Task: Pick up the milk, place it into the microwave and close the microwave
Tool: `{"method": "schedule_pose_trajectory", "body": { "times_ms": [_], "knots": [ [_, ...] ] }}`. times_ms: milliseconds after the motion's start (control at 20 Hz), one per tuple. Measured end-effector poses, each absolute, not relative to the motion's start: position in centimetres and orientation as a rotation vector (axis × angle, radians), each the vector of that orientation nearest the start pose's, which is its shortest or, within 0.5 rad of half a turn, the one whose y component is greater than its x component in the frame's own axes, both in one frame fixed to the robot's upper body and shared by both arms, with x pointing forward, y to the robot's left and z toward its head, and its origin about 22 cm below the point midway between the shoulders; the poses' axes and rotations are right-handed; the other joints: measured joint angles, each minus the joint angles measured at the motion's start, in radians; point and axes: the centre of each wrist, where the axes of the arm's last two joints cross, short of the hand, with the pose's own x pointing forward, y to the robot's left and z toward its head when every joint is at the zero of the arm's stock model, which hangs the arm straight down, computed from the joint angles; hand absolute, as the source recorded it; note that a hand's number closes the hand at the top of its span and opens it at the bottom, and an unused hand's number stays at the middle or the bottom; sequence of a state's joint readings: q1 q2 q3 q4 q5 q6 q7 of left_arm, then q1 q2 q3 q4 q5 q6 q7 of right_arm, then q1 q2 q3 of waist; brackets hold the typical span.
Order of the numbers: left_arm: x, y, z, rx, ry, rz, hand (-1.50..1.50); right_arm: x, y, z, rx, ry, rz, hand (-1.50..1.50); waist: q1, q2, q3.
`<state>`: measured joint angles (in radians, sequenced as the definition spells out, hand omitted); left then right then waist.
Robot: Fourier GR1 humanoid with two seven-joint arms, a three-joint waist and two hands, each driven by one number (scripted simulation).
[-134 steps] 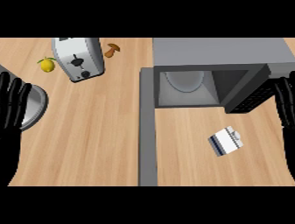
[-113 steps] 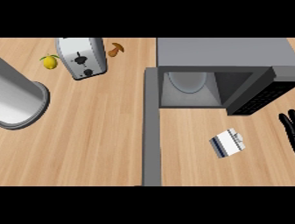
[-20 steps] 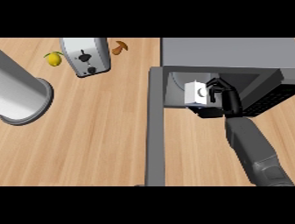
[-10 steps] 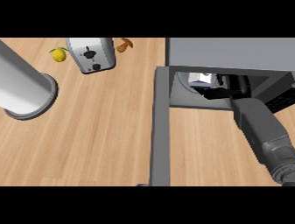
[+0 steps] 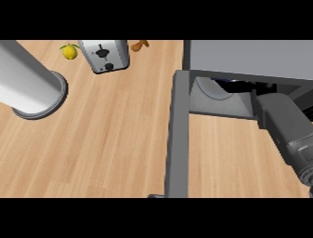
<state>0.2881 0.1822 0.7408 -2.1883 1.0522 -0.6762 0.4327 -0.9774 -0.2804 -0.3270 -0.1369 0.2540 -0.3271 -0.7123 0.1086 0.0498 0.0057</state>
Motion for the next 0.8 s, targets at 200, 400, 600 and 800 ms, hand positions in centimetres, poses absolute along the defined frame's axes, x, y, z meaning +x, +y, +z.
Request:
{"method": "schedule_pose_trajectory", "body": {
  "times_ms": [200, 400, 600, 800],
  "knots": [
    [10.6, 39.4, 14.2, -0.355, -1.941, -0.076, -1.5, 42.5, -27.3, 1.9, -0.574, -1.794, 0.217, 1.5, 0.01, 0.007, 0.001],
    [11.2, 39.7, 14.4, -0.359, -1.943, -0.091, -1.5, 42.5, -27.5, 1.9, -0.607, -1.781, 0.179, 1.5, 0.019, 0.008, -0.001],
    [11.6, 39.9, 14.5, -0.361, -1.945, -0.101, -1.5, 42.5, -27.9, 2.0, -0.642, -1.773, 0.146, 1.5, 0.032, 0.012, -0.002],
    [12.2, 39.9, 14.6, -0.368, -1.945, -0.111, -1.5, 42.5, -28.1, 2.0, -0.661, -1.77, 0.134, 1.5, 0.038, 0.014, -0.005]
  ]
}}
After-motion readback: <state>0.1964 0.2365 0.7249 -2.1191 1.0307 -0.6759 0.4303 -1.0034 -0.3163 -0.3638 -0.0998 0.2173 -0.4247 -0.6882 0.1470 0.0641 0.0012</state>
